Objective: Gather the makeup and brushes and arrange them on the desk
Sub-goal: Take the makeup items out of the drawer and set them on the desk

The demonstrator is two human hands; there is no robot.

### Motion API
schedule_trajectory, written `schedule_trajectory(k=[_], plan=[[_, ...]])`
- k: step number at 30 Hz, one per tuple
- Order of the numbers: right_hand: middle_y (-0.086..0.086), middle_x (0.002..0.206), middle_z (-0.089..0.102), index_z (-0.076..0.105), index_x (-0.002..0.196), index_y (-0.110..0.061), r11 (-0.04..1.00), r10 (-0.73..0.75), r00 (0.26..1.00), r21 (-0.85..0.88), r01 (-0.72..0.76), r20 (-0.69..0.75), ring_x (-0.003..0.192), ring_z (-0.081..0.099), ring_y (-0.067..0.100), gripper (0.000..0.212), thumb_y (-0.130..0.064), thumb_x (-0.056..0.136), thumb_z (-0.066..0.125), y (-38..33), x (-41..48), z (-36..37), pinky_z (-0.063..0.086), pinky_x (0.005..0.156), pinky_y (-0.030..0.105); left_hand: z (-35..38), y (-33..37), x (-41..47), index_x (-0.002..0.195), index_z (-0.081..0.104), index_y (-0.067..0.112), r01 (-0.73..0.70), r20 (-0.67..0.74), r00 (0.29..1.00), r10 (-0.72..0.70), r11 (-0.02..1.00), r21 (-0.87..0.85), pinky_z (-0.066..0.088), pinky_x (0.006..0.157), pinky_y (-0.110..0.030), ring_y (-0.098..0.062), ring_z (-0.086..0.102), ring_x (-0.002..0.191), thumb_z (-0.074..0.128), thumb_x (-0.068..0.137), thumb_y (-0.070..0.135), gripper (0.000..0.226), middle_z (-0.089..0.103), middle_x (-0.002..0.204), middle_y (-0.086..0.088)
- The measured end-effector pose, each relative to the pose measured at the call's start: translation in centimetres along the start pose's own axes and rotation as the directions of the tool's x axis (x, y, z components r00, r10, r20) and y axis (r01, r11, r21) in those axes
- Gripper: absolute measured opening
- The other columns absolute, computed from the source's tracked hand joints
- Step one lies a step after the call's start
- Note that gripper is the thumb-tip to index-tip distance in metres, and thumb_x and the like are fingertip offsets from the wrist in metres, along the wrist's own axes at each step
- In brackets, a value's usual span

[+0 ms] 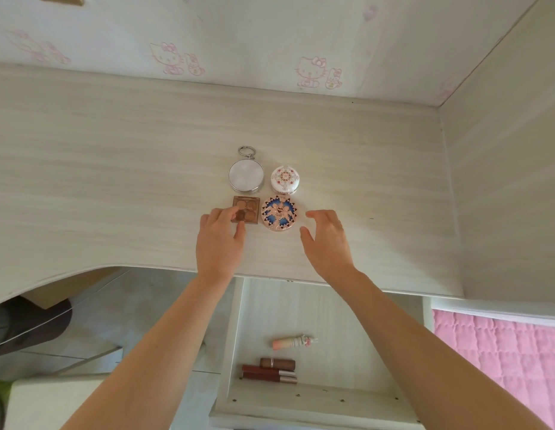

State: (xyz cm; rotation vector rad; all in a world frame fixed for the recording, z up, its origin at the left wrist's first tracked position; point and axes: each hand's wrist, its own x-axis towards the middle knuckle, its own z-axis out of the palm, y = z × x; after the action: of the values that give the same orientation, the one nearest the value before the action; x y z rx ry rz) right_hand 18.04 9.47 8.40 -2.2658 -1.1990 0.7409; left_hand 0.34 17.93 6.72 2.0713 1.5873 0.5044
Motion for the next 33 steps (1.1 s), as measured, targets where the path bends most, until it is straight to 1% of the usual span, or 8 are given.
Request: schedule_trajectory(k=[3,6,11,15,19,24,30,33], plan=[[0.003,0.135,0.041,0.051,0.128,-0.008,0.993,-0.091,0.996,-0.07,0.092,0.015,0.123,0.044,0.022,0.035,-0.015,0.094,0.051,1.7,-2.9,-0.4,0.043,0.094,0.029,-0.1,0.3,-3.3,0.117,0.063,0.008,-0.098,-0.049,0.994,0.1,0.994,0.04,0.05,0.081,-0.042,-0.03,0.052,0.1,0.061,0.087,0.009,0.03,0.065,0.104,-0.006],[0.006,0.136,0.042,0.053,0.127,-0.007,0.976,-0.182,0.983,-0.122,0.183,0.022,0.124,0.044,0.023,0.034,-0.014,0.094,0.051,3.5,-6.3,-0.5,0.043,0.097,0.03,0.0,0.6,-7.0,0.113,0.065,0.008,-0.19,-0.059,0.98,0.192,0.981,0.038,0.049,0.081,-0.037,-0.027,0.054,0.096,0.063,0.086,0.005,0.028,0.067,0.099,-0.004],[0.004,0.125,0.05,0.057,0.12,-0.008,0.952,-0.294,0.954,-0.068,0.298,0.056,0.112,0.053,0.02,0.031,-0.003,0.09,0.051,6.3,-11.8,0.2,0.041,0.089,0.018,1.3,0.1,-13.1,0.102,0.068,0.011,-0.241,0.042,0.97,0.239,0.969,0.061,0.052,0.075,-0.036,-0.023,0.058,0.092,0.059,0.086,0.014,0.019,0.067,0.089,0.002],[0.003,0.123,0.052,0.059,0.12,-0.01,0.94,-0.314,0.937,-0.093,0.329,0.152,0.109,0.055,0.017,0.031,-0.005,0.09,0.053,8.8,-15.1,2.3,0.042,0.086,0.017,2.8,-1.3,-17.3,0.102,0.069,0.014,-0.235,0.195,0.958,0.212,0.967,0.1,0.054,0.069,-0.034,-0.02,0.06,0.091,0.072,0.079,0.01,0.024,0.066,0.084,0.006],[0.004,0.125,0.052,0.057,0.124,-0.01,0.938,-0.281,0.922,-0.126,0.322,0.267,0.116,0.051,0.018,0.031,-0.009,0.093,0.052,11.7,-16.8,5.0,0.048,0.093,0.025,4.5,-2.7,-19.8,0.102,0.069,0.016,-0.145,0.346,0.932,0.105,0.985,0.09,0.054,0.072,-0.03,-0.015,0.057,0.098,0.067,0.086,0.016,0.017,0.066,0.09,0.007],[0.004,0.129,0.05,0.053,0.129,-0.011,0.927,-0.243,0.887,-0.175,0.332,0.392,0.12,0.047,0.02,0.036,-0.01,0.093,0.05,14.1,-17.0,8.2,0.047,0.095,0.027,7.2,-4.2,-20.7,0.106,0.067,0.021,-0.133,0.563,0.826,0.036,0.982,0.132,0.048,0.08,-0.027,-0.012,0.051,0.103,0.055,0.093,0.025,0.018,0.065,0.097,0.007],[0.009,0.133,0.048,0.047,0.134,-0.007,0.903,-0.204,0.852,-0.243,0.354,0.482,0.124,0.043,0.027,0.042,-0.007,0.092,0.05,15.2,-15.4,11.3,0.042,0.102,0.034,9.7,-5.8,-20.4,0.106,0.064,0.029,-0.084,0.676,0.73,-0.1,0.969,0.233,0.052,0.081,-0.03,-0.018,0.062,0.08,0.06,0.09,0.028,0.016,0.053,0.105,0.0],[0.008,0.133,0.048,0.049,0.133,-0.009,0.882,-0.215,0.833,-0.266,0.39,0.51,0.124,0.042,0.026,0.043,-0.001,0.091,0.05,15.5,-14.8,12.9,0.042,0.101,0.033,10.9,-6.4,-20.5,0.108,0.064,0.024,-0.114,0.71,0.698,-0.094,0.964,0.24,0.051,0.083,-0.032,-0.018,0.061,0.081,0.061,0.091,0.025,0.018,0.052,0.107,-0.002]])
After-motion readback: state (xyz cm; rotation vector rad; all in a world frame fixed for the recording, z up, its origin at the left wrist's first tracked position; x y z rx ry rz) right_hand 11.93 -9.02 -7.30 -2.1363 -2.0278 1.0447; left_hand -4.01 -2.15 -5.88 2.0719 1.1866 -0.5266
